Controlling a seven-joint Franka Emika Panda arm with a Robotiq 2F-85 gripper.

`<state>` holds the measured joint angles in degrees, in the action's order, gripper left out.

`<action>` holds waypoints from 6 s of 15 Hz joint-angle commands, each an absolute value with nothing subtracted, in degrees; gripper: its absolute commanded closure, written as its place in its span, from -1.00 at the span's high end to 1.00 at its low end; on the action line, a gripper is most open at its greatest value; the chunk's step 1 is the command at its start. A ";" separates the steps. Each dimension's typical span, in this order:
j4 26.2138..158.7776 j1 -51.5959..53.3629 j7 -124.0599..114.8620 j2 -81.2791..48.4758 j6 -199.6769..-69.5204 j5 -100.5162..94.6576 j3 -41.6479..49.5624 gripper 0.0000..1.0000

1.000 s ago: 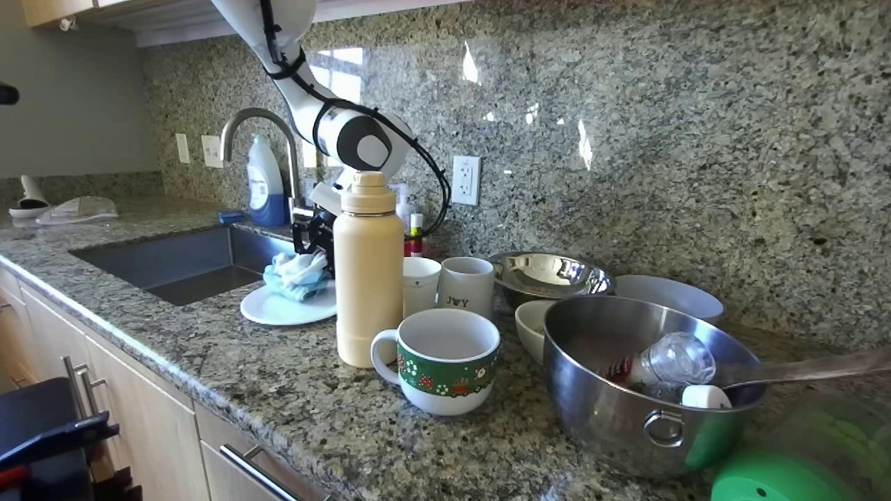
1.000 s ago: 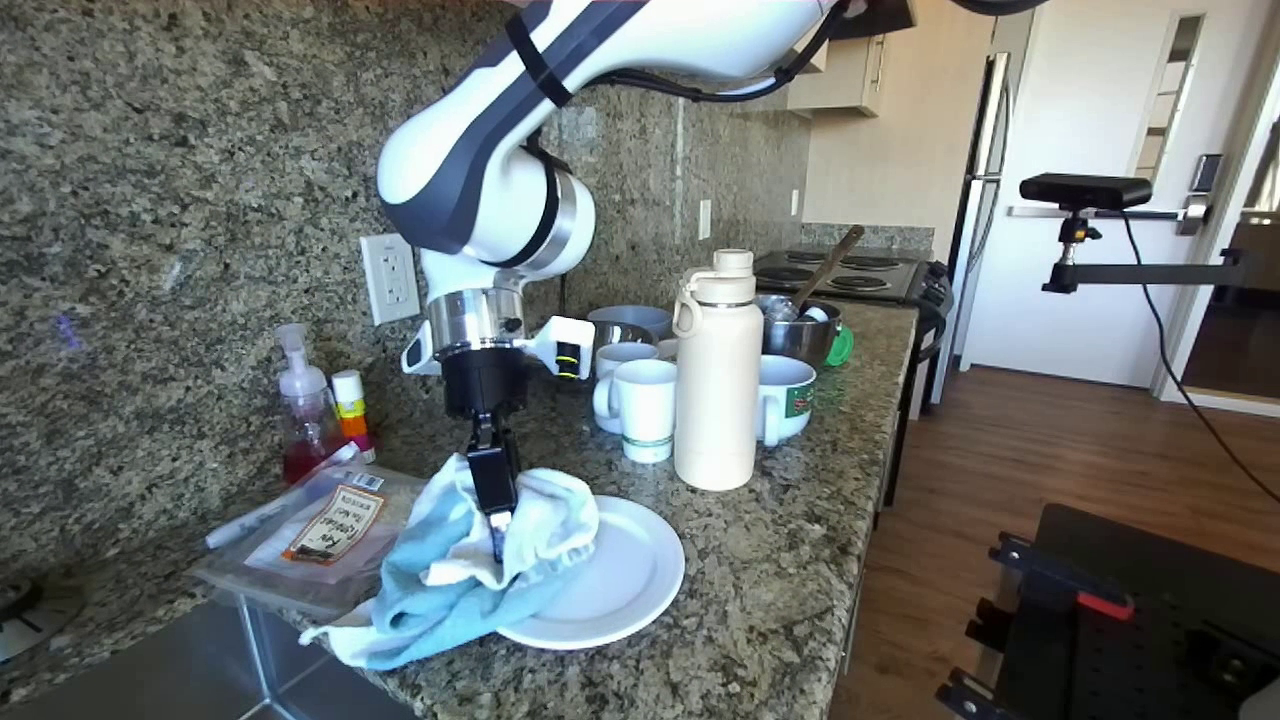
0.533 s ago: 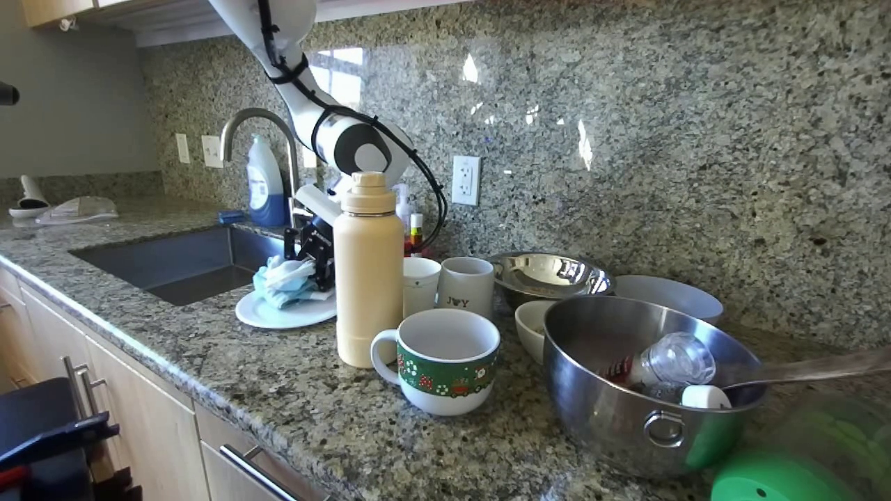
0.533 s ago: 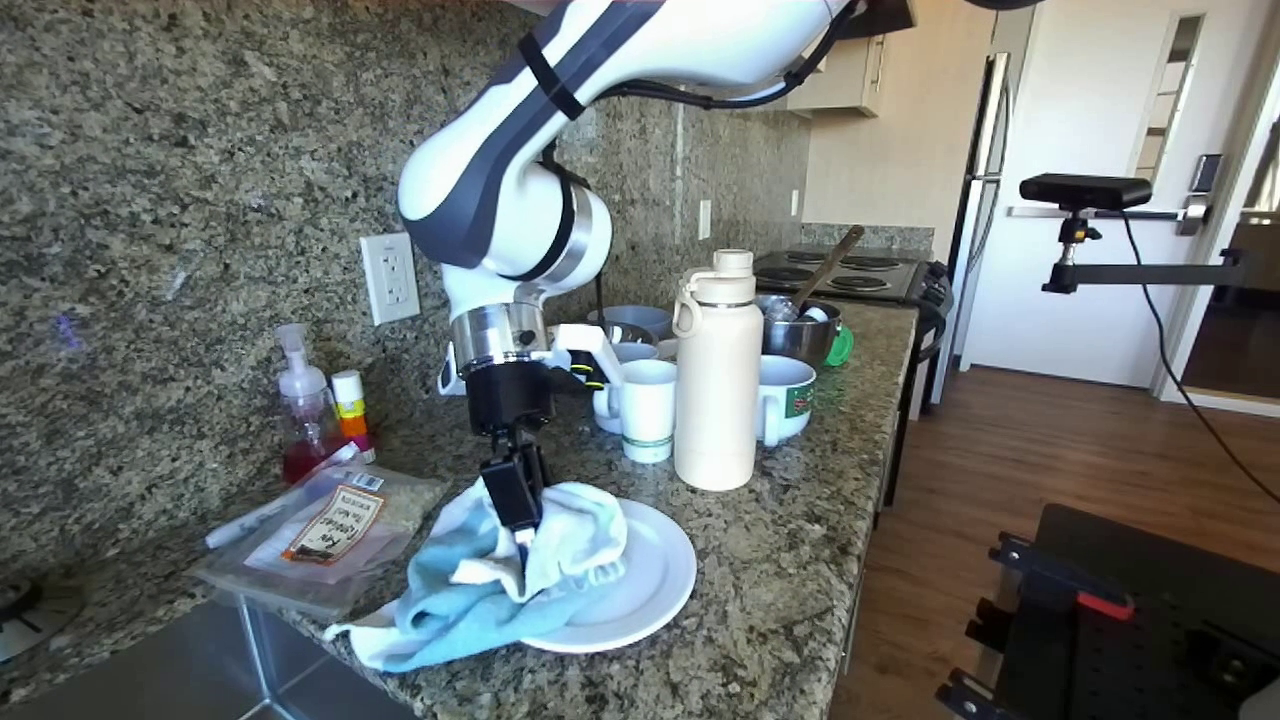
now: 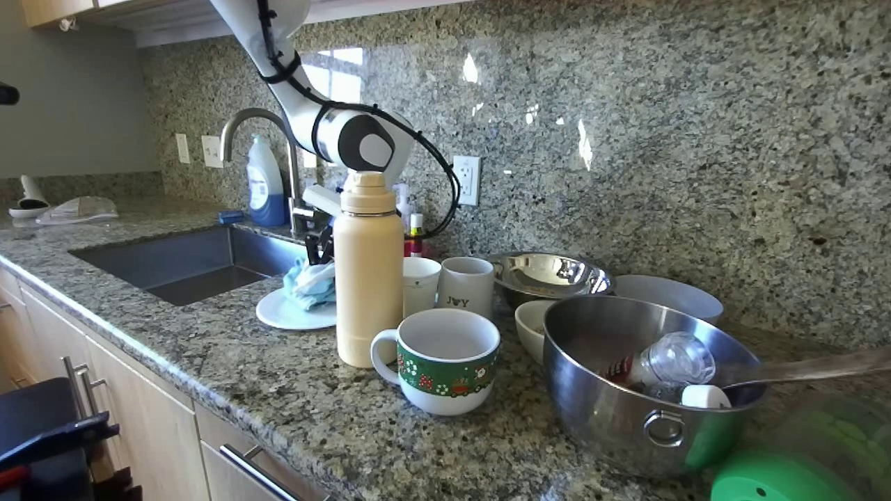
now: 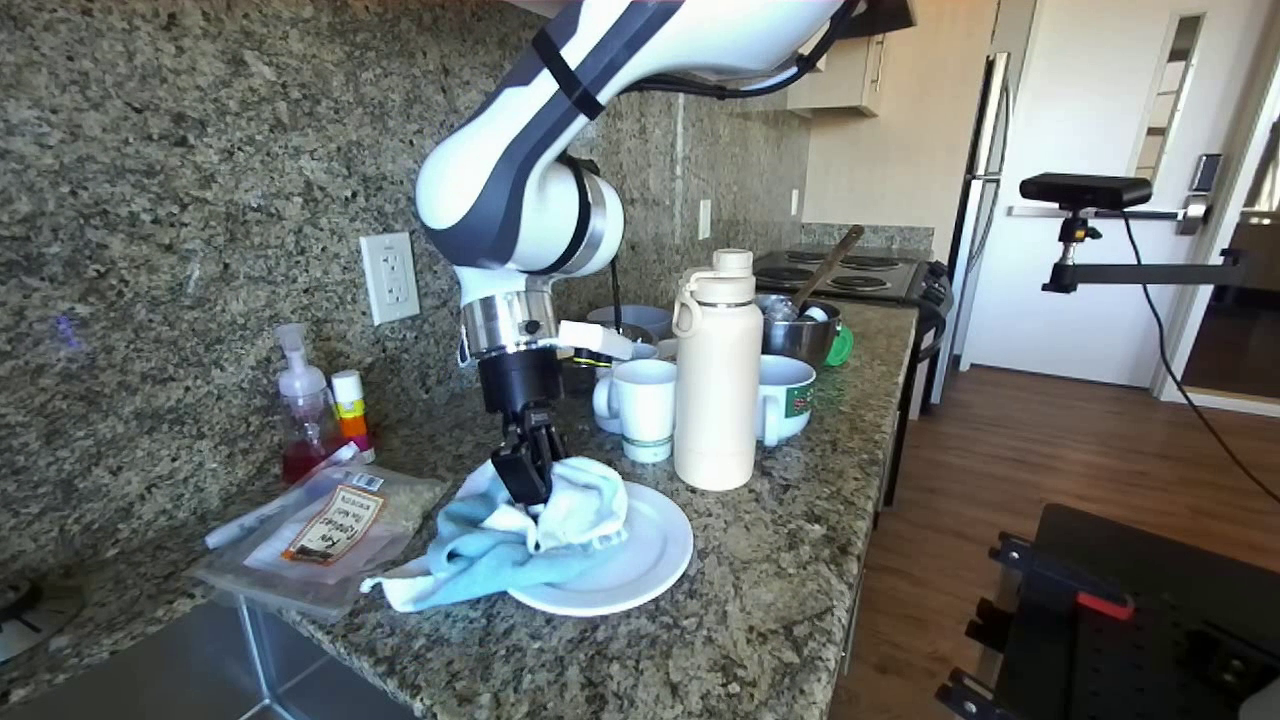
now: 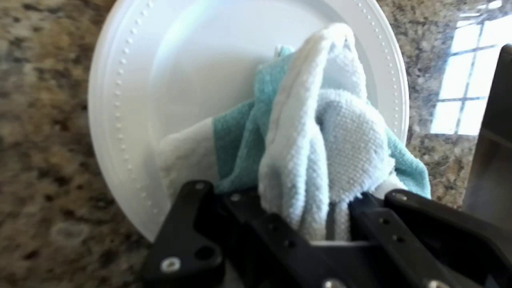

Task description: Use the towel to wipe the plate

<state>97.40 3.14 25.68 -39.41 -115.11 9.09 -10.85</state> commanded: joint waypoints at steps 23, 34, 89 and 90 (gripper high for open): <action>94.55 6.68 15.12 -40.26 -114.80 -0.19 -6.55 -0.97; 92.53 -2.29 36.77 -43.70 -116.21 9.89 -16.77 -0.97; 120.30 -14.33 29.14 -5.79 -164.48 25.10 -11.67 -0.97; 120.62 -14.60 27.80 -4.76 -165.37 24.07 -10.04 -0.97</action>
